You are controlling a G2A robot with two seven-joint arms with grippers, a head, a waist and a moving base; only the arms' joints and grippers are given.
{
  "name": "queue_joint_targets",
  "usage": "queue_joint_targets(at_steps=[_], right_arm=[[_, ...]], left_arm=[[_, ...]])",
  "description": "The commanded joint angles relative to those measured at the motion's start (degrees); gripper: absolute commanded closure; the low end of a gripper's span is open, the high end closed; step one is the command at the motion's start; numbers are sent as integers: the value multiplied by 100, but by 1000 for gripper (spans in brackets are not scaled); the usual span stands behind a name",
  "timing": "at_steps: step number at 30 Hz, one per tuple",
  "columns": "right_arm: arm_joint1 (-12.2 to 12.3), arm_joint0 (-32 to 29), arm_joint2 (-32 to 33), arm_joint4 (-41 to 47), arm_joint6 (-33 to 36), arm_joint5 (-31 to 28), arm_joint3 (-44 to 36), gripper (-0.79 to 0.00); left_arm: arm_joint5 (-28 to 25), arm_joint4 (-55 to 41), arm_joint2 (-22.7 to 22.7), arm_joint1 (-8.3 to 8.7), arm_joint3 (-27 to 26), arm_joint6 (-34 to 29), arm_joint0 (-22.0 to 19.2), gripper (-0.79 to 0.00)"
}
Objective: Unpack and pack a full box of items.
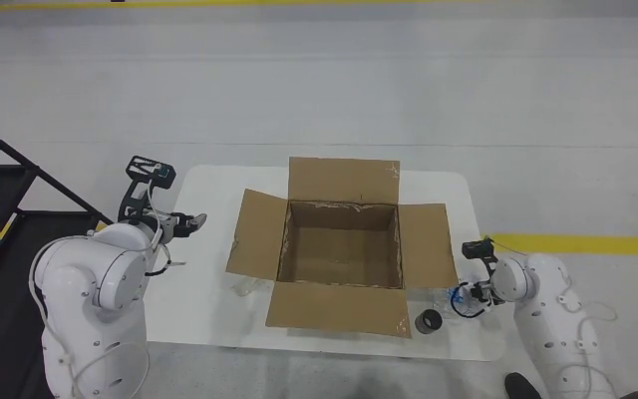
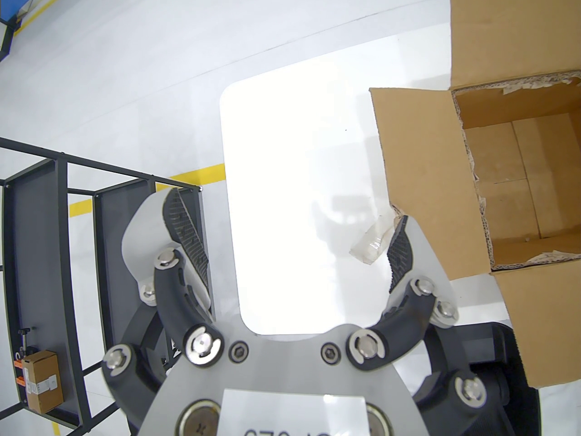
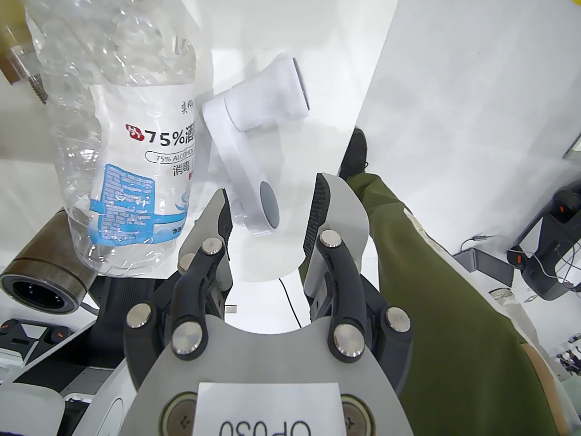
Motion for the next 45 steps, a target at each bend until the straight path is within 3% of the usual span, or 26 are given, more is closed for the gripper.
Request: queue_joint_targets(at_steps=[1, 13, 23, 26, 28, 33, 39, 45], right_arm=[[-3, 27, -42, 25, -18, -13, 47, -376], [-21, 212, -300, 13, -239, -19, 528, -348], [-26, 324, -427, 4, -374, 4, 777, -268], [-25, 342, -467, -50, -412, 25, 845, -157], [-26, 355, -501, -92, -448, 54, 880, 0], [-18, 386, -456, -8, -488, 97, 910, 0], [92, 180, 109, 249, -217, 169, 267, 0], [271, -408, 1250, 612, 365, 163, -1348, 0]], left_arm=[[0, 0, 0, 0, 0, 0, 0, -785], [0, 0, 0, 0, 0, 0, 0, -785], [0, 0, 0, 0, 0, 0, 0, -785], [0, 0, 0, 0, 0, 0, 0, -785], [0, 0, 0, 0, 0, 0, 0, -785], [0, 0, 0, 0, 0, 0, 0, -785], [0, 0, 0, 0, 0, 0, 0, -785], [0, 0, 0, 0, 0, 0, 0, -785]])
